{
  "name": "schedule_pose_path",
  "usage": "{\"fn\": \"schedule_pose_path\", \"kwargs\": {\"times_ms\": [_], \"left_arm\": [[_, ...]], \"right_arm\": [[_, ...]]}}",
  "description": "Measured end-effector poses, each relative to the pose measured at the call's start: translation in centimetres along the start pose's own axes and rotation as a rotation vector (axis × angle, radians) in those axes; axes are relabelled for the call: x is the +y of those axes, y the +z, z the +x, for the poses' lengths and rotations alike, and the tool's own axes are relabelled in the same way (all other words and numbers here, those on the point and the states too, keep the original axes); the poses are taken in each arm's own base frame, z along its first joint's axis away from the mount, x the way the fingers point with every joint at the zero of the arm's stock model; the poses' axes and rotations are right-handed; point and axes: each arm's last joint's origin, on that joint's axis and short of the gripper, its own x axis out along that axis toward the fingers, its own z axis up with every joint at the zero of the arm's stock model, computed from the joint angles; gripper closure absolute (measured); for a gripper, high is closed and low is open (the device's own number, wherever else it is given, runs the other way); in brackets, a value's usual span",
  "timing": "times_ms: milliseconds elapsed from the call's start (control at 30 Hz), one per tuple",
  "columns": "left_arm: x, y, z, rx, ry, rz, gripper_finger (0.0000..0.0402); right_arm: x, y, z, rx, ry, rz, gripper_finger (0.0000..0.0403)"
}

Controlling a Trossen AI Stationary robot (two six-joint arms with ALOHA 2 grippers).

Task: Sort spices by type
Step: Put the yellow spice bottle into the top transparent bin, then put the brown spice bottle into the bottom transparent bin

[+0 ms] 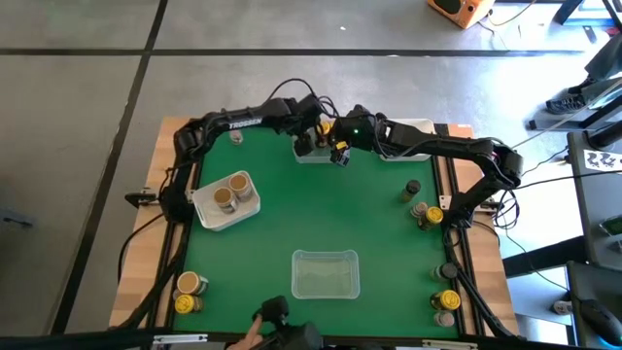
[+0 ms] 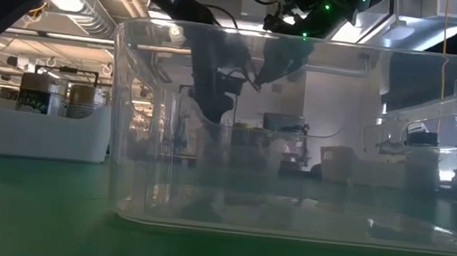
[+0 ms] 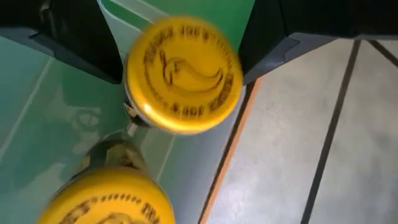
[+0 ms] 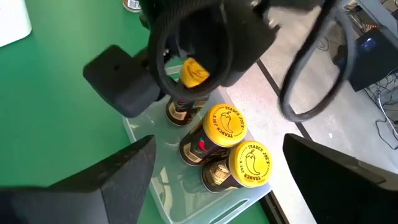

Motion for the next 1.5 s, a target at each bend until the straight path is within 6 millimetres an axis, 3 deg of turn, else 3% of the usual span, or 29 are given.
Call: {"fn": "schedule_pose_path", "kwargs": {"times_ms": [167,300,467,667,800,933,1200,1500], "left_arm": [[1.1,0.2,-3.3,-0.057,0.008,-0.018,0.0092],[2.2,-0.6,-7.4,-0.095,0.015,-0.029,0.0092],[4.5,-3.4,-13.5,-0.124,0.026,-0.115,0.0092],[6.5,-7.8,-17.0,-0.141,0.058,-0.238,0.0092],[6.5,-10.2,-17.0,-0.113,0.061,-0.281,0.0092],[6.0,-11.7,-15.7,-0.057,0.056,-0.303,0.0092],[5.9,-13.4,-12.1,0.016,0.141,-0.423,0.0091],[7.8,-14.8,-8.9,0.055,0.216,-0.618,0.0091]], "right_arm": [[0.0,0.0,0.0,0.001,0.000,0.000,0.0052],[0.0,0.0,0.0,0.004,0.001,-0.001,0.0052],[0.1,-0.2,0.0,0.024,0.005,-0.007,0.0052],[0.2,-0.2,0.0,0.013,0.057,-0.001,0.0052],[0.2,-0.1,0.0,0.004,0.063,0.003,0.0052],[0.2,0.0,0.0,-0.010,0.059,0.007,0.0052],[0.2,0.0,0.0,-0.013,0.059,0.009,0.0052],[0.2,0.0,0.0,-0.014,0.059,0.009,0.0052]]}}
